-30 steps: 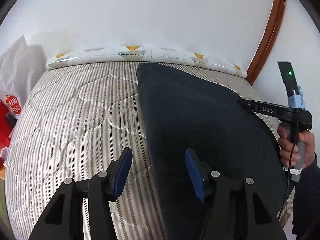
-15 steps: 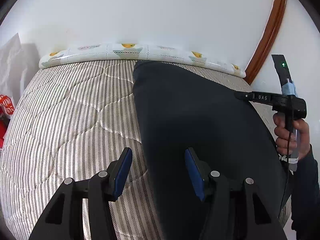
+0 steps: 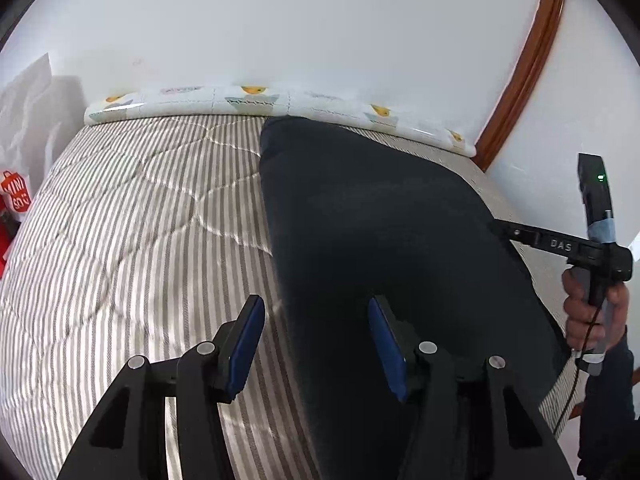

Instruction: Fold small clothes

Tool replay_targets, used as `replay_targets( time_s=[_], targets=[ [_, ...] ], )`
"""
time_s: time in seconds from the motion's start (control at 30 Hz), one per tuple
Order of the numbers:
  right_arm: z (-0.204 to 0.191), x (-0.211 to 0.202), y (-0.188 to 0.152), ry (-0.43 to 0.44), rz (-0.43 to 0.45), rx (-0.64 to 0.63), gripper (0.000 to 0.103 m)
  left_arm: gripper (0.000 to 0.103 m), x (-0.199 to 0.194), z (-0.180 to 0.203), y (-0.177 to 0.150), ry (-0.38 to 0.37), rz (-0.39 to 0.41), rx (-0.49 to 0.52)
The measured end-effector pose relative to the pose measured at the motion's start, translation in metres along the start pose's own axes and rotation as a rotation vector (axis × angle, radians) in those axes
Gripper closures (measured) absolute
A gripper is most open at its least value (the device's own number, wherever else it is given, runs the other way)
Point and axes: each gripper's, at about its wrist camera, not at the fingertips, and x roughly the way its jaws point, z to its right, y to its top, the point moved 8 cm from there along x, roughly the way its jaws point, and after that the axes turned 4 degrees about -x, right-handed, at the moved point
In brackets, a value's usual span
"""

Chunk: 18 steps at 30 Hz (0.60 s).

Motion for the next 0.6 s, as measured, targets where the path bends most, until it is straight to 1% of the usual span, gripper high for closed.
replay_targets(
  time_s=[0.03, 0.07, 0.1, 0.13, 0.17, 0.2, 0.23, 0.27, 0.33, 0.43, 0.5, 0.53, 0.6],
  targets=[
    [-0.001, 0.002, -0.003, 0.013, -0.009, 0.006, 0.061, 0.052, -0.001, 0.002, -0.003, 0.001, -0.004, 0.003],
    [-0.002, 0.005, -0.005, 0.025, -0.016, 0.011, 0.064, 0.052, -0.002, 0.003, -0.004, 0.004, -0.004, 0.008],
    [-0.003, 0.006, -0.005, 0.042, -0.02, 0.011, 0.07, 0.052, -0.003, 0.004, -0.006, 0.009, -0.001, 0.016],
    [-0.007, 0.008, -0.004, 0.082, -0.024, 0.002, 0.085, 0.052, -0.004, 0.005, -0.007, 0.018, 0.001, 0.021],
    [-0.011, 0.009, -0.003, 0.11, -0.027, -0.009, 0.092, 0.052, -0.005, 0.005, -0.008, 0.023, 0.001, 0.02],
    [-0.011, 0.008, -0.001, 0.118, -0.014, -0.02, 0.094, 0.052, -0.006, 0.006, -0.009, 0.02, -0.001, 0.016],
    [-0.008, 0.006, 0.0, 0.105, -0.001, -0.013, 0.098, 0.052, -0.008, 0.006, -0.009, 0.016, -0.004, 0.012],
    [-0.003, 0.001, 0.002, 0.114, 0.017, 0.007, 0.1, 0.052, -0.009, 0.007, -0.01, 0.018, -0.006, 0.012],
    [0.006, -0.009, 0.003, 0.111, 0.055, 0.041, 0.1, 0.052, -0.013, 0.008, -0.011, 0.02, -0.004, 0.016],
    [0.005, -0.006, -0.002, 0.08, 0.035, 0.032, 0.1, 0.052, -0.015, 0.012, -0.014, 0.034, -0.006, 0.035],
    [0.003, -0.006, -0.007, 0.017, 0.02, 0.003, 0.098, 0.052, -0.018, 0.015, -0.017, 0.048, -0.001, 0.047],
    [0.003, -0.011, -0.009, 0.0, 0.023, 0.007, 0.095, 0.052, -0.02, 0.016, -0.019, 0.049, 0.0, 0.05],
    [0.006, -0.021, -0.017, 0.008, 0.026, 0.026, 0.088, 0.052, -0.023, 0.018, -0.024, 0.049, 0.002, 0.052]
  ],
)
